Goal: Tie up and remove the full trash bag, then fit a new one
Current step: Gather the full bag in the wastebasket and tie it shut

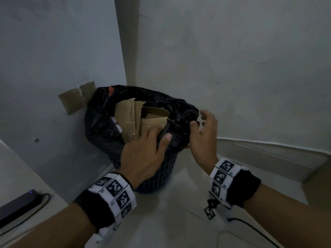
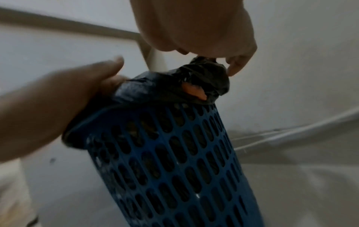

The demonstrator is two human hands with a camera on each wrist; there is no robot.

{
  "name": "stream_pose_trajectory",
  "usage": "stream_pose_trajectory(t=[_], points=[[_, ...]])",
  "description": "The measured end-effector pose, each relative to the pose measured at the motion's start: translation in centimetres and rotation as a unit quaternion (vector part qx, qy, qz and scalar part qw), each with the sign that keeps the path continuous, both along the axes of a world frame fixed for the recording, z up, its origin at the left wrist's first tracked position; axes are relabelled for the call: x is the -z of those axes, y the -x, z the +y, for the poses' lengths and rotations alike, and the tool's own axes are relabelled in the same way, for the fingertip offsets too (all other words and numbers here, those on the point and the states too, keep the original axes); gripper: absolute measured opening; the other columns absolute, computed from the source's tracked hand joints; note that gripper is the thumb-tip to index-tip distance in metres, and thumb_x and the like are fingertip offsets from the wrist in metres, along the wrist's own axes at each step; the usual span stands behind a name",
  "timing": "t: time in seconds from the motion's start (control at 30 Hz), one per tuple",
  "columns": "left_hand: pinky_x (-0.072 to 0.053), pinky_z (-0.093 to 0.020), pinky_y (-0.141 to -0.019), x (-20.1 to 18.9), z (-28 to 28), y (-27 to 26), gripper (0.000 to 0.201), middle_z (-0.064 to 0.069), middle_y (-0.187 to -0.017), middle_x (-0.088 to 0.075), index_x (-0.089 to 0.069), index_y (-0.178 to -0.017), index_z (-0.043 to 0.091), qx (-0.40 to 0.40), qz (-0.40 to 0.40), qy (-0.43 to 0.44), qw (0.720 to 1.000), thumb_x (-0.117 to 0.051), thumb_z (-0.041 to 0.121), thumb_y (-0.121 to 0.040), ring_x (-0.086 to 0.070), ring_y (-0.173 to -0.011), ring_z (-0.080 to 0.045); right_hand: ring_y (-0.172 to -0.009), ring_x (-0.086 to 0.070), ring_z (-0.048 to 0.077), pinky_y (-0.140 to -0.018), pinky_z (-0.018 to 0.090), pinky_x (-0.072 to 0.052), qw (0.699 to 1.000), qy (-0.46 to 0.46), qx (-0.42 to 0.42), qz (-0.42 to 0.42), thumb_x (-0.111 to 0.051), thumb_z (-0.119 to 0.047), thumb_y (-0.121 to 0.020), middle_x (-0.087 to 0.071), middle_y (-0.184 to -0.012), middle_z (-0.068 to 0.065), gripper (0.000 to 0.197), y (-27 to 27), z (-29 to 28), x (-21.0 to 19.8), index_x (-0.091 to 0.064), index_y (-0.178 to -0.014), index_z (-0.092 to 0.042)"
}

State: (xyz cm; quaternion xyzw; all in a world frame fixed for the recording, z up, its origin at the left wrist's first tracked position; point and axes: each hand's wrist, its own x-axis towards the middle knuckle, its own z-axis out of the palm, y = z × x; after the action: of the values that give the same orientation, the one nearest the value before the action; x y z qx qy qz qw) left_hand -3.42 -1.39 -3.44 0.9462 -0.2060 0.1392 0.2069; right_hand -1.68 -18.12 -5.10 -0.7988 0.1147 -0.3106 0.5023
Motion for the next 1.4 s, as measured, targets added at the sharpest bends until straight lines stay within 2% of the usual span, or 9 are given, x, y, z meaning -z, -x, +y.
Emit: stream_pose_trajectory(t=[0.2, 0.33, 0.43, 0.63, 0.8, 0.97, 1.1, 1.3, 1.4], points=[[-0.024, -0.024, -0.042, 0.3, 0.8, -0.1, 0.072, 0.006, -0.055, -0.045, -0.051, -0.115, 0.034, -0.033, -0.06, -0.11, 0.991, 0.005, 0.069, -0.086, -0.043, -0.047, -0.016, -0.093, -0.062, 0.033, -0.084, 0.039, -0.046, 0.863, -0.269, -0.143, 0.403, -0.011, -0.072, -0.092, -0.062, -0.106, 0.012, 0.078, 0.4, -0.5, -0.4, -0.055, -0.122, -0.015], [-0.019, -0.022, -0.04, 0.5, 2.1, -0.7, 0.058, 0.005, -0.042, -0.031, -0.033, -0.06, 0.028, -0.015, -0.092, -0.089, 0.992, -0.002, 0.066, -0.091, -0.031, -0.037, -0.014, -0.061, -0.063, 0.02, -0.066, 0.028, -0.045, 0.907, -0.229, -0.129, 0.327, -0.034, -0.042, -0.102, -0.065, -0.075, 0.008, 0.043, 0.8, -1.0, -0.6, -0.06, -0.091, -0.011], [-0.012, -0.021, -0.04, 0.4, 2.7, -0.9, 0.057, 0.007, -0.039, -0.025, -0.038, -0.056, 0.027, 0.017, -0.097, -0.066, 0.993, -0.014, 0.06, -0.095, -0.022, -0.035, -0.008, -0.043, -0.057, 0.015, -0.048, 0.023, -0.04, 0.939, -0.281, -0.075, 0.184, -0.039, -0.017, -0.101, -0.056, -0.065, 0.009, 0.033, 0.3, -2.1, -1.9, -0.052, -0.072, -0.008], [-0.014, -0.023, -0.04, 0.8, 3.5, -1.4, 0.06, 0.004, -0.039, -0.032, -0.045, -0.05, 0.018, 0.018, -0.13, 0.014, 0.991, -0.027, 0.051, -0.097, -0.029, -0.035, -0.01, -0.058, -0.036, 0.013, -0.058, 0.029, -0.03, 0.997, -0.067, -0.03, -0.027, -0.046, -0.029, -0.099, -0.037, -0.061, -0.002, 0.037, -1.2, -1.9, -3.9, -0.036, -0.065, -0.017], [-0.026, -0.026, -0.043, 0.8, 5.1, -2.1, 0.034, 0.007, -0.049, -0.041, -0.042, -0.067, 0.024, -0.032, -0.096, 0.056, 0.993, -0.037, 0.04, -0.097, -0.042, -0.044, -0.013, -0.088, -0.061, 0.014, -0.074, 0.031, -0.046, 0.988, 0.062, -0.138, -0.019, -0.035, -0.044, -0.102, -0.067, -0.094, -0.004, 0.035, -1.3, -0.7, -3.0, -0.062, -0.102, -0.023], [-0.049, -0.032, -0.072, 0.0, 5.5, -2.2, 0.035, -0.001, -0.119, -0.053, -0.051, -0.129, 0.02, 0.024, -0.086, 0.095, 0.991, -0.044, 0.016, -0.095, -0.054, -0.094, -0.018, -0.095, -0.053, 0.025, -0.075, 0.038, -0.044, 0.946, 0.288, -0.15, 0.021, -0.033, -0.033, -0.104, -0.063, -0.095, 0.006, 0.035, -1.5, 0.1, 0.5, -0.064, -0.094, -0.018], [-0.046, -0.03, -0.083, -1.1, 4.3, -2.0, 0.032, -0.003, -0.117, -0.055, -0.063, -0.12, 0.015, 0.084, -0.182, 0.058, 0.978, -0.044, 0.028, -0.097, -0.053, -0.102, -0.018, -0.06, -0.048, 0.01, -0.055, 0.029, -0.03, 0.974, 0.142, -0.178, 0.005, -0.037, -0.024, -0.102, -0.05, -0.068, -0.002, 0.021, -1.4, -0.6, -0.2, -0.046, -0.086, -0.017], [-0.049, -0.028, -0.084, -0.3, 2.1, -2.0, 0.047, 0.008, -0.128, -0.054, -0.047, -0.136, 0.029, 0.096, -0.014, -0.007, 0.995, -0.041, 0.052, -0.096, -0.055, -0.11, -0.012, -0.08, -0.054, 0.012, -0.067, 0.028, -0.042, 0.947, 0.231, -0.221, -0.027, -0.05, -0.037, -0.09, -0.06, -0.089, -0.003, 0.021, 0.5, -0.9, -0.4, -0.056, -0.096, -0.018], [-0.053, -0.034, -0.066, -0.1, 1.7, -1.7, 0.033, 0.007, -0.103, -0.067, -0.053, -0.121, 0.033, 0.074, -0.043, 0.005, 0.996, -0.041, 0.051, -0.096, -0.063, -0.083, -0.013, -0.089, -0.052, 0.014, -0.077, 0.028, -0.042, 0.934, 0.282, -0.208, -0.063, -0.053, -0.033, -0.091, -0.057, -0.092, -0.002, 0.02, 0.7, -1.1, 0.3, -0.06, -0.089, -0.014]])
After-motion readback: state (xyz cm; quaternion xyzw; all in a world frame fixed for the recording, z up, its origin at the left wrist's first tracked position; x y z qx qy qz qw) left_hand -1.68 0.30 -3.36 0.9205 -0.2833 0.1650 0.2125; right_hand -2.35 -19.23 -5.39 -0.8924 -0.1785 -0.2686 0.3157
